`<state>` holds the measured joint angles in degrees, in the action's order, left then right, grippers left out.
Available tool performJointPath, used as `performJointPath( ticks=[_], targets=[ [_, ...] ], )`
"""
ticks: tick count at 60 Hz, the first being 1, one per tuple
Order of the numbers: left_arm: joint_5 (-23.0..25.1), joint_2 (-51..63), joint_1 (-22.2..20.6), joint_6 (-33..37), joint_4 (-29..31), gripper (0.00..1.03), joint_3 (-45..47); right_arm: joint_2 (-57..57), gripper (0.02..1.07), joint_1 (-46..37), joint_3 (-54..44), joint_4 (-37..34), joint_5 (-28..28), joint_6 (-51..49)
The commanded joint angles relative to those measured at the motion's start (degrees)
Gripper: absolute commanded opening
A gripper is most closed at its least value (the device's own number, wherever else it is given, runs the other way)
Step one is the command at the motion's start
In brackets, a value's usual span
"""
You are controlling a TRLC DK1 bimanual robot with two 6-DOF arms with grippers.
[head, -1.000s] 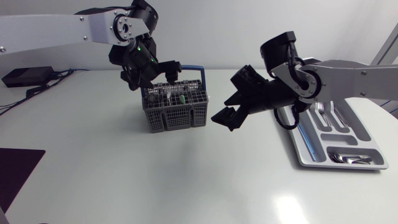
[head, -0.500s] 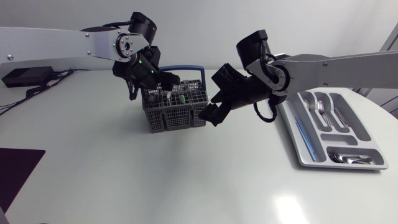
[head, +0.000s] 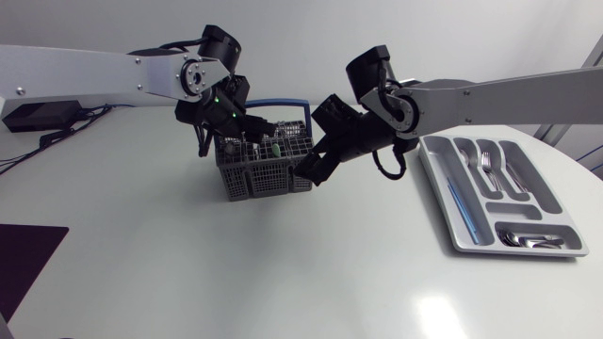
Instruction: Unload the cutlery basket into the drawer organizer.
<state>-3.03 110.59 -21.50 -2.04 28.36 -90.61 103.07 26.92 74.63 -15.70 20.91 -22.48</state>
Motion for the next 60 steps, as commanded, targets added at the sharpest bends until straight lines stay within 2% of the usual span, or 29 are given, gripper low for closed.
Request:
performJointPath(
  ticks=[1, 10, 12, 17, 20, 34, 35, 37, 42, 60],
  targets=[
    [0.13, -1.25, -0.56, 1.87, -0.76, 0.59, 1.40, 1.88, 1.00, 0.33, 1.57, -0.73, -0.34, 1.39],
    [-0.75, -0.63, -1.09, 3.19, -1.90, 0.58, 1.57, 2.49, 1.00, 0.15, 1.83, -0.73, -0.34, 1.39],
    [-1.28, -0.55, -1.27, 3.36, -2.26, 0.54, 1.75, 2.58, 1.00, 0.15, 1.92, -0.73, -0.25, 1.39],
    [-3.04, -0.19, -1.79, 4.24, -3.22, 0.37, 2.10, 2.75, 1.00, 0.07, 2.10, -0.64, -0.25, 1.39],
    [-4.09, -0.19, -2.06, 4.94, -4.63, 0.34, 2.81, 2.93, 1.00, 0.07, 2.27, -0.64, -0.25, 1.39],
    [-5.15, 0.42, -2.67, 6.26, -5.16, 0.33, 3.60, 3.46, 1.00, 0.07, 3.33, -0.64, -0.16, 1.39],
    [-5.15, 0.51, -2.67, 6.35, -5.16, 0.32, 3.60, 3.46, 1.00, 0.07, 3.33, -0.64, -0.16, 1.39],
    [-5.50, 0.60, -2.67, 6.35, -5.24, 0.24, 3.68, 3.46, 1.00, -0.02, 3.33, -0.64, -0.08, 1.47],
    [-6.03, 0.68, -2.76, 6.70, -5.60, 0.20, 3.95, 3.46, 1.00, -0.02, 3.24, -0.64, -0.08, 1.47],
    [-6.29, 1.83, -3.03, 7.23, -5.60, 0.20, 3.68, 2.93, 1.00, -0.73, 2.63, -0.64, 0.10, 1.47]
  ],
)
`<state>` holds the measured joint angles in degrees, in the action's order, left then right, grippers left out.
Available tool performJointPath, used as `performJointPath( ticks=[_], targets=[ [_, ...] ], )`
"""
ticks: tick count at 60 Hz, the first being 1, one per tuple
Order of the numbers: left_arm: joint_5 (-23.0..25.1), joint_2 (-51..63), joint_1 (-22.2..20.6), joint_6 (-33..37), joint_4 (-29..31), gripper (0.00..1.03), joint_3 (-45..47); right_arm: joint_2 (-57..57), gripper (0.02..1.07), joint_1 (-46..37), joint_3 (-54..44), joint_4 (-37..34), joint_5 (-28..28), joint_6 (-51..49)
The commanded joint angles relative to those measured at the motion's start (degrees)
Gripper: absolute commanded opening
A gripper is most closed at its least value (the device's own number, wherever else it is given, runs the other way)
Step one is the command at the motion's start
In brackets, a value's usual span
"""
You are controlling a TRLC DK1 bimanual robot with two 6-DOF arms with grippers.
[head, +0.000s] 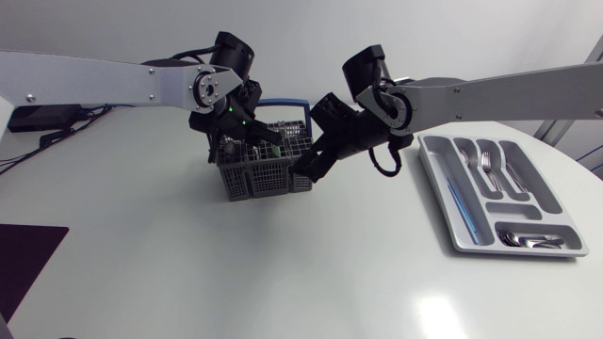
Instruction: Unload the cutlery basket into the drawer organizer.
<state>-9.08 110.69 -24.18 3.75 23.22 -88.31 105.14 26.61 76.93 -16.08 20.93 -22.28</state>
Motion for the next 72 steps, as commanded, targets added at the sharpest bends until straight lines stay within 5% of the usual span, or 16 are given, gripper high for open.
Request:
performJointPath(
  ticks=[1, 32, 39, 72],
  targets=[
    [-0.23, 1.81, -0.34, 1.44, -0.46, 0.20, 1.30, 0.77, 1.00, -0.42, 0.33, -0.27, 0.08, 1.28],
    [-1.29, 3.30, -1.04, 2.32, -0.46, 0.20, 0.95, 0.33, 1.00, -0.60, -0.55, -0.18, 0.25, 1.19],
    [-2.43, 3.12, -1.22, 2.32, -0.99, 0.06, 1.56, 0.15, 1.00, -0.60, -0.72, -0.18, 0.34, 1.19],
    [-4.10, -3.47, -2.45, 2.05, -5.91, 0.04, 8.07, -0.82, 1.00, -0.42, -2.04, -0.01, 0.43, 1.10]
  ],
)
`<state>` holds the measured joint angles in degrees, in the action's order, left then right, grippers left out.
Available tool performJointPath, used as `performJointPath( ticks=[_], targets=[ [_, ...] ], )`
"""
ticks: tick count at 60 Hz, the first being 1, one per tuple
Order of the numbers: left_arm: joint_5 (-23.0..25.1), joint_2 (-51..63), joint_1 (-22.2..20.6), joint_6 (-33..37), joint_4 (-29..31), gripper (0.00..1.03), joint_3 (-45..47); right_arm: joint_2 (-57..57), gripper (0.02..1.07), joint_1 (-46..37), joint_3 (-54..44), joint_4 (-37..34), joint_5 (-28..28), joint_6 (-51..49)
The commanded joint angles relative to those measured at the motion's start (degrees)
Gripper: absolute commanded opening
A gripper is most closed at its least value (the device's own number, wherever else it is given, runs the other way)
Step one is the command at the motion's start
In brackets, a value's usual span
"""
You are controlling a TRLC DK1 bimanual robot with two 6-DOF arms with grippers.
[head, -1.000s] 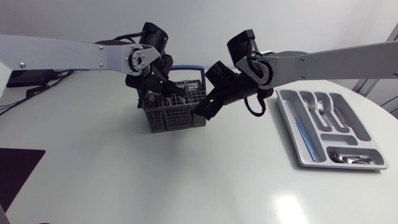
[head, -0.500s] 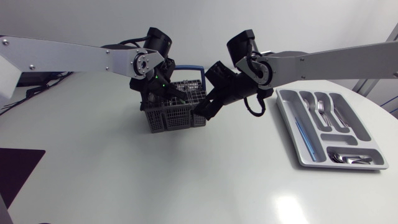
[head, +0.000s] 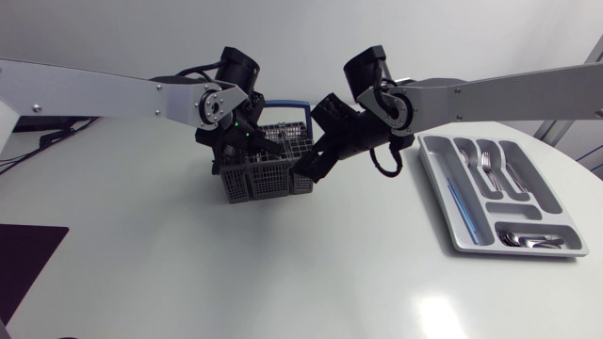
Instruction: Unload the cutlery basket into the drawer organizer.
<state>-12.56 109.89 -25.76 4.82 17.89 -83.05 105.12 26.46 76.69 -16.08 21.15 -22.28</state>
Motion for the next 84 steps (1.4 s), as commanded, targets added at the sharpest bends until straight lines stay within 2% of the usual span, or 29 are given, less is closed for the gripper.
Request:
performJointPath(
  ticks=[1, 32, 84],
  targets=[
    [-0.80, -2.92, -0.87, 0.98, -1.10, 0.04, 3.15, -0.88, 1.00, -0.27, -1.80, -0.01, 0.21, 1.10],
    [-7.39, -7.93, -3.07, 3.00, -12.88, 0.04, 10.71, -1.59, 1.00, -0.09, -2.51, 0.17, 0.39, 1.01],
    [-7.75, -15.67, -2.89, 1.95, -12.00, 0.04, 12.82, -1.94, 1.00, 0.44, -3.21, 0.96, 0.30, 1.28]
  ],
)
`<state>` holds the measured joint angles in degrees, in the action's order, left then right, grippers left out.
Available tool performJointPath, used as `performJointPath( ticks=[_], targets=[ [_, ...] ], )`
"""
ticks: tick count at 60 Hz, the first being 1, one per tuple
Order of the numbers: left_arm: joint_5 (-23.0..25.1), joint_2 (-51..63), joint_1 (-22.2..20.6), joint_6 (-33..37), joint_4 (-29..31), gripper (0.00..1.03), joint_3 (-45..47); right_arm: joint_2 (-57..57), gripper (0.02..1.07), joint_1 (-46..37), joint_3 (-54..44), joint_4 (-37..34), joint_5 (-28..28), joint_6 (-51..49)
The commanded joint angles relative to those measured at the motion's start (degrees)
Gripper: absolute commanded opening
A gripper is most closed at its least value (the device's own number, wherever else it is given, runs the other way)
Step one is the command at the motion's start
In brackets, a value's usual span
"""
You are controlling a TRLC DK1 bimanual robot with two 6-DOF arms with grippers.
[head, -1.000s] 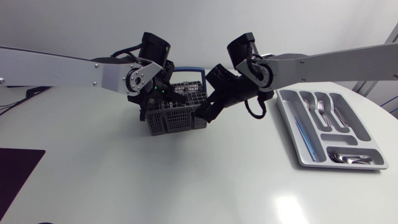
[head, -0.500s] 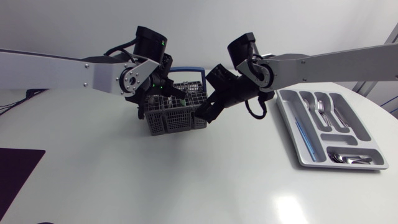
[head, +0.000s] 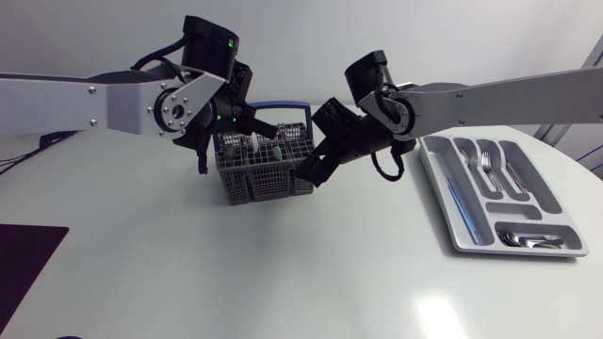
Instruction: Unload the cutlery basket into the drawer organizer.
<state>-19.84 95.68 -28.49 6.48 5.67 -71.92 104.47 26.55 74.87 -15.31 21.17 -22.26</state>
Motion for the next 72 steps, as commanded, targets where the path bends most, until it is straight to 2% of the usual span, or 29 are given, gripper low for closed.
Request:
performJointPath(
  ticks=[1, 36, 47, 55, 62, 72],
  targets=[
    [-0.47, -1.55, -0.16, 0.02, 0.30, 0.04, 1.78, -1.37, 1.00, 0.35, -1.48, 0.19, 0.28, 1.26],
    [0.32, -7.70, -0.60, -9.21, 5.84, 0.05, 2.40, -4.97, 1.00, 0.35, -3.77, 1.51, 0.10, 1.26],
    [7.62, -7.52, 0.10, -15.88, 15.25, 0.05, -1.56, -8.14, 1.00, 0.53, -5.70, 2.22, 0.80, 0.73],
    [11.93, -7.35, 0.45, -19.49, 19.38, 0.05, -3.14, -10.33, 1.00, 0.70, -7.55, 3.18, 1.68, 0.11],
    [14.47, -7.52, 0.63, -21.42, 20.78, 0.05, -3.75, -11.56, 1.00, 0.79, -8.51, 3.27, 2.91, -0.24],
    [14.47, -8.14, 0.98, -21.95, 20.26, 0.05, -4.37, -11.65, 1.00, 0.79, -9.04, 3.27, 3.18, -0.85]
  ],
)
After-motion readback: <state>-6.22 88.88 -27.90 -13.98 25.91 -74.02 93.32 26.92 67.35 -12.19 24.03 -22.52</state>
